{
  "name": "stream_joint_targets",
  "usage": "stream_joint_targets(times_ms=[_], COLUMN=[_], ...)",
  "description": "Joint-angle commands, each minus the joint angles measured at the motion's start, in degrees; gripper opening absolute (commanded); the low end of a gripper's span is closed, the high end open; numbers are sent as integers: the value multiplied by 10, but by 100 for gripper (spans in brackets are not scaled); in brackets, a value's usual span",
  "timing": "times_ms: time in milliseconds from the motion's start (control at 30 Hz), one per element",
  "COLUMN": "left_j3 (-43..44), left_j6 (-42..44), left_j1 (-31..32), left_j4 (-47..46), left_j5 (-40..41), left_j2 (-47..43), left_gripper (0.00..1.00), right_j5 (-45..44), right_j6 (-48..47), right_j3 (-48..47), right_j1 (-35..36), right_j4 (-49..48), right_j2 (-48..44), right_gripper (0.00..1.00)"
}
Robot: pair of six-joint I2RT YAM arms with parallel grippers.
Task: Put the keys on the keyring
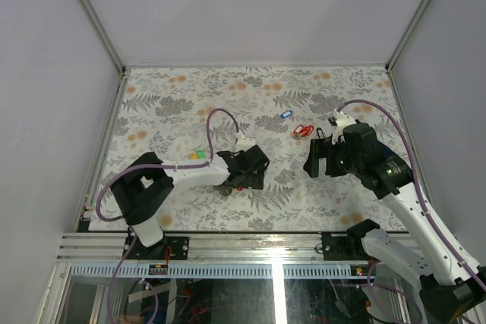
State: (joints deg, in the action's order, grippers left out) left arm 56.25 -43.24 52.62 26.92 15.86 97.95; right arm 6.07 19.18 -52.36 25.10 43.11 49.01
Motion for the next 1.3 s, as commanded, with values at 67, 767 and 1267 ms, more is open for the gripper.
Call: stream_joint_targets(times_ms=[67, 767, 1267], left_j3=[38, 16, -120], left_j6=[-48, -14, 23], left_j1=[92, 119, -168], left_j4=[-2, 54, 40], left_j5=[5, 78, -90], left_j2=[38, -188, -394], left_gripper=[91, 96, 93], right_j5=[-46, -78, 43], right_j6=[28, 40, 55], right_j3=[-8, 0, -5], right_j1=[-1, -2, 19], right_j4=[7, -24, -87], right_j2=[-46, -47, 80], right_gripper=[99, 99, 71])
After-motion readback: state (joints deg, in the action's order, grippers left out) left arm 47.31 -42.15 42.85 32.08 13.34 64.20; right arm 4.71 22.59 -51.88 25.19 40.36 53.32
